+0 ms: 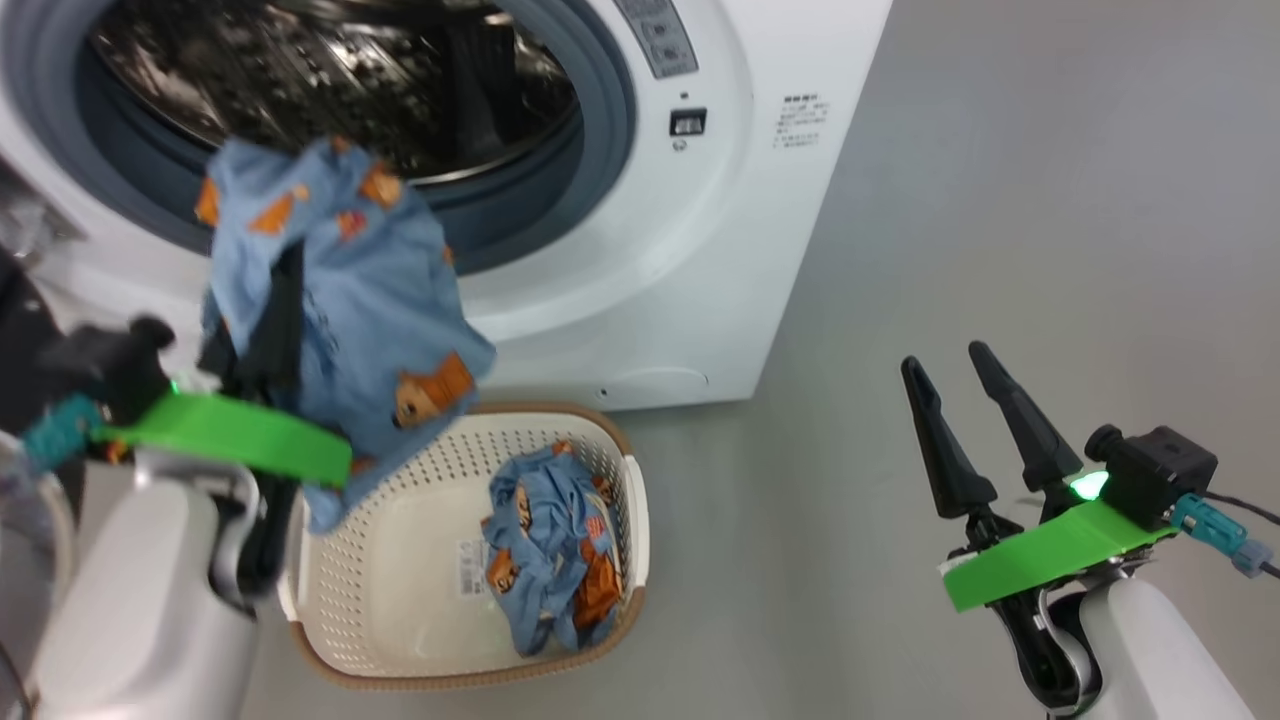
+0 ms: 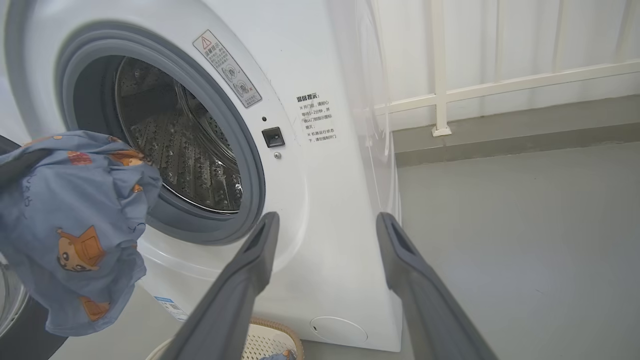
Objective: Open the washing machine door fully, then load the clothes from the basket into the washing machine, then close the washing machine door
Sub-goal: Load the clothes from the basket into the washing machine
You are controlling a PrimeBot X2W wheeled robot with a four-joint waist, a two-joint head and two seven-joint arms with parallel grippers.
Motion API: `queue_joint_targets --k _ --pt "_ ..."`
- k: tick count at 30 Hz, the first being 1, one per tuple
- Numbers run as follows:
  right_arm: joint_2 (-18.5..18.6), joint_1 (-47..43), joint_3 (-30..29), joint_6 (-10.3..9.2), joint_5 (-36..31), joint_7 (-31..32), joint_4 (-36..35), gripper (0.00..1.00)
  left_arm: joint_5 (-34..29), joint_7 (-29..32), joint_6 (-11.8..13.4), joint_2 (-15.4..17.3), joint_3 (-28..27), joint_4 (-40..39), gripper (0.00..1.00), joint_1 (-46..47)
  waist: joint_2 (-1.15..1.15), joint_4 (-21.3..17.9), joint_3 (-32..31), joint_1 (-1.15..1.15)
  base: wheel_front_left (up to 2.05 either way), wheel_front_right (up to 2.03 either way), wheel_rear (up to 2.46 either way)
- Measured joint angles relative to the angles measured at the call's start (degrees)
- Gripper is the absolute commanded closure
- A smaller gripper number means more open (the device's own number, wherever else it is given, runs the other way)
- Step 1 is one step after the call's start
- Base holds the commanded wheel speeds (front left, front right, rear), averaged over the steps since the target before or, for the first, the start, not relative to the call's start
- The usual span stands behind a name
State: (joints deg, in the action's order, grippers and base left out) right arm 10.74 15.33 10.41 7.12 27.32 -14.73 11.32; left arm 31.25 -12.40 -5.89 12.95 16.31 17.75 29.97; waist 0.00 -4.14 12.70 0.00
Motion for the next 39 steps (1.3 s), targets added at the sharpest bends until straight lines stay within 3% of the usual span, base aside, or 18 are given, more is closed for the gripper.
queue_joint_targets --k 20,39 --pt "-3.54 7.25 0.08 0.00 -1.97 0.00 -3.08 0.00 -0.31 -1.64 -1.23 0.16 3.09 26.88 1.00 31.97 0.00 -5.52 15.65 0.00 0.00 0.00 0.00" --pt "-6.83 9.71 2.92 0.00 -1.98 0.00 -4.14 0.00 -0.55 -2.15 -1.42 5.87 7.67 38.69 1.00 49.68 0.00 -13.91 25.60 0.00 0.00 0.00 0.00"
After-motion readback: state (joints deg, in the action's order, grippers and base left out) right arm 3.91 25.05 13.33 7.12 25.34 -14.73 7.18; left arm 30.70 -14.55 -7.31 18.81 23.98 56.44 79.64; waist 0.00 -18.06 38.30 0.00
